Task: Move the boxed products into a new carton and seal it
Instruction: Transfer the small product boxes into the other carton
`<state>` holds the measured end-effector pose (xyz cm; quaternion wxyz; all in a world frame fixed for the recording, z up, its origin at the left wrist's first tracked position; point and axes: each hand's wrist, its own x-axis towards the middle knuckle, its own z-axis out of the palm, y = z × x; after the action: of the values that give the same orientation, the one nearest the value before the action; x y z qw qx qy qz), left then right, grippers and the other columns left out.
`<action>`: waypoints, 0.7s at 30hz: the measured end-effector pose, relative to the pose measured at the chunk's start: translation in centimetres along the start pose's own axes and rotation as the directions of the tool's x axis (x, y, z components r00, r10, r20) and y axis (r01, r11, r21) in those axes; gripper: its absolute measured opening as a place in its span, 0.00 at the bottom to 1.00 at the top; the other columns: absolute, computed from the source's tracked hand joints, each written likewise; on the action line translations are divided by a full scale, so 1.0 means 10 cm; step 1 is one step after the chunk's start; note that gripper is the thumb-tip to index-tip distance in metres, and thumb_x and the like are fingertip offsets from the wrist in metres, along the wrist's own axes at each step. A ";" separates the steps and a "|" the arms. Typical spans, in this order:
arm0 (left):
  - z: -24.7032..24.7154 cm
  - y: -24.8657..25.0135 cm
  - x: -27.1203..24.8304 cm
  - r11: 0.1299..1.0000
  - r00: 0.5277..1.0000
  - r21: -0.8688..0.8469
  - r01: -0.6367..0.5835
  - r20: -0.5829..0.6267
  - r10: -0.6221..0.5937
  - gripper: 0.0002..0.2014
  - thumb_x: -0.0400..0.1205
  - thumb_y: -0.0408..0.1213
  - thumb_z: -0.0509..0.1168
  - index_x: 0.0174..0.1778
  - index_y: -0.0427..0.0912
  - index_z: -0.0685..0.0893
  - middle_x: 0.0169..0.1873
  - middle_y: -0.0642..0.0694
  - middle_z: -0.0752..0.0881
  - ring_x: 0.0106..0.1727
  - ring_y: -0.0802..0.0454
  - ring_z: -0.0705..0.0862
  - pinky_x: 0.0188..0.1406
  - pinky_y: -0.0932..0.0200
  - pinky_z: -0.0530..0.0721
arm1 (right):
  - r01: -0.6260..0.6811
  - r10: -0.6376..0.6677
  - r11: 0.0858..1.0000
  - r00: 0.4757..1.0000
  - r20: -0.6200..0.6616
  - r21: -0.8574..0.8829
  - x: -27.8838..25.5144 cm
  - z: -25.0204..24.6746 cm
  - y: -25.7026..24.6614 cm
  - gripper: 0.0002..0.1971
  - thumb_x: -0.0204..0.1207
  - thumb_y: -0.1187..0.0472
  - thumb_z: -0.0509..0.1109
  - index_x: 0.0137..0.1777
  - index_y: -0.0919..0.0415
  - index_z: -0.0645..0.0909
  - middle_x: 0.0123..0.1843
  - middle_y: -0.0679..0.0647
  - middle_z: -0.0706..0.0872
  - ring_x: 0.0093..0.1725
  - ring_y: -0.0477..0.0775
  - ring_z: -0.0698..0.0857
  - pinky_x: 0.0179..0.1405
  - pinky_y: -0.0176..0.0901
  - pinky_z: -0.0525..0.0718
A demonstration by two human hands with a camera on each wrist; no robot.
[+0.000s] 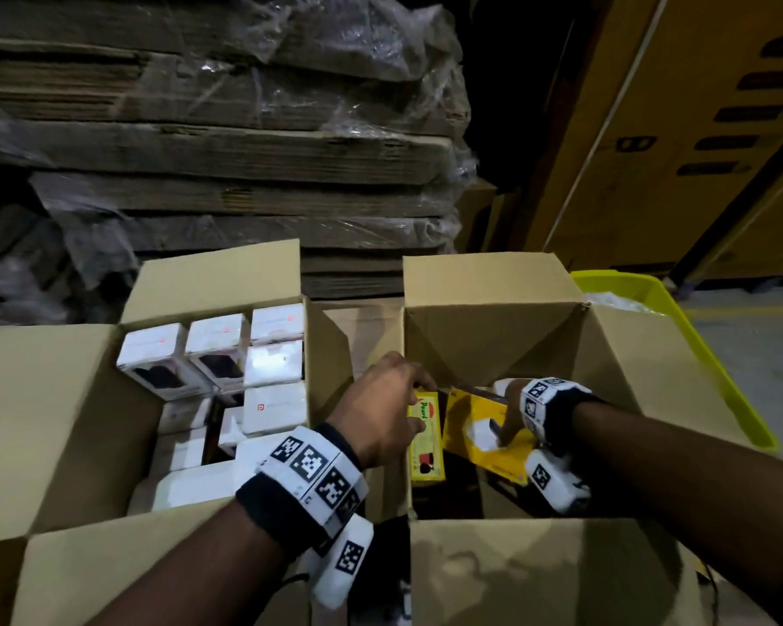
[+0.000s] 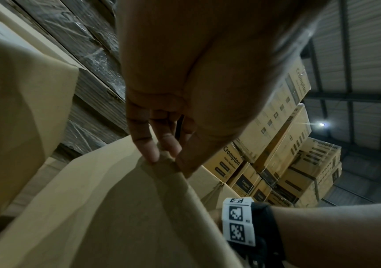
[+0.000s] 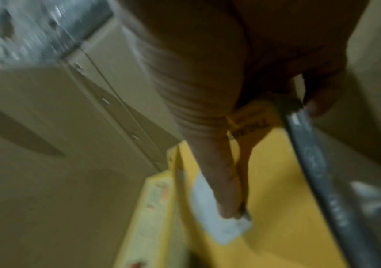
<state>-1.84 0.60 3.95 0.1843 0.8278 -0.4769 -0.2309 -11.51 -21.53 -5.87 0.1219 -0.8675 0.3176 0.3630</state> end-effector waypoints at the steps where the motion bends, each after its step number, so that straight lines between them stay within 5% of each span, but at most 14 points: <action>1: 0.01 -0.01 0.00 1.000 1.000 0.000 -0.005 -0.005 0.005 0.21 0.77 0.34 0.75 0.64 0.55 0.82 0.58 0.54 0.75 0.51 0.58 0.79 0.54 0.59 0.84 | 0.005 -0.005 1.000 0.999 0.047 -0.012 0.07 0.01 0.01 0.44 0.46 0.27 0.74 0.58 0.56 0.77 0.55 0.55 0.86 0.50 0.58 0.87 0.43 0.47 0.85; 6: 0.01 -0.05 -0.03 0.998 0.998 -0.016 -0.053 -0.019 0.053 0.21 0.77 0.37 0.75 0.66 0.53 0.82 0.61 0.52 0.75 0.54 0.59 0.81 0.57 0.60 0.82 | 0.028 -0.020 0.997 0.993 -0.115 0.073 -0.26 -0.24 -0.09 0.21 0.60 0.42 0.81 0.36 0.59 0.79 0.38 0.54 0.84 0.39 0.55 0.85 0.34 0.44 0.80; 11: -0.04 -0.11 -0.16 0.989 0.995 -0.118 -0.089 -0.059 0.082 0.21 0.78 0.41 0.75 0.67 0.51 0.81 0.62 0.52 0.78 0.56 0.61 0.83 0.58 0.59 0.84 | 0.206 -0.120 0.944 0.942 -0.313 0.258 -0.71 -0.67 0.05 0.24 0.66 0.51 0.81 0.60 0.59 0.82 0.53 0.54 0.85 0.49 0.53 0.83 0.37 0.40 0.81; 14: -0.10 -0.21 -0.25 0.984 0.987 -0.143 -0.105 -0.133 0.086 0.21 0.78 0.42 0.74 0.66 0.52 0.81 0.59 0.51 0.80 0.56 0.57 0.83 0.57 0.52 0.85 | 0.354 -0.191 0.880 0.874 -0.446 0.318 -1.04 -0.92 0.07 0.19 0.65 0.50 0.82 0.55 0.52 0.84 0.51 0.52 0.88 0.49 0.52 0.86 0.49 0.48 0.83; 17: -0.23 -0.37 -0.33 0.975 0.971 -0.212 -0.068 -0.239 0.016 0.23 0.78 0.41 0.74 0.69 0.47 0.79 0.55 0.50 0.84 0.52 0.55 0.84 0.56 0.49 0.86 | 0.483 -0.225 0.777 0.811 -0.539 0.403 -1.37 -1.08 -0.08 0.18 0.65 0.47 0.81 0.53 0.50 0.85 0.46 0.48 0.90 0.47 0.49 0.89 0.44 0.41 0.84; 21: -0.56 -0.62 -0.49 0.953 0.943 -0.301 -0.040 -0.327 -0.064 0.21 0.80 0.40 0.73 0.68 0.42 0.80 0.50 0.52 0.87 0.50 0.54 0.87 0.56 0.56 0.85 | 0.579 -0.248 0.671 0.764 -0.595 0.464 -1.75 -1.26 -0.39 0.17 0.69 0.59 0.78 0.58 0.53 0.84 0.47 0.52 0.91 0.47 0.50 0.90 0.43 0.42 0.86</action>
<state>3.46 8.36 6.33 0.3856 0.8197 -0.3926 -0.1594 -11.39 -16.06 15.33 0.3998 -0.8878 0.2258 -0.0316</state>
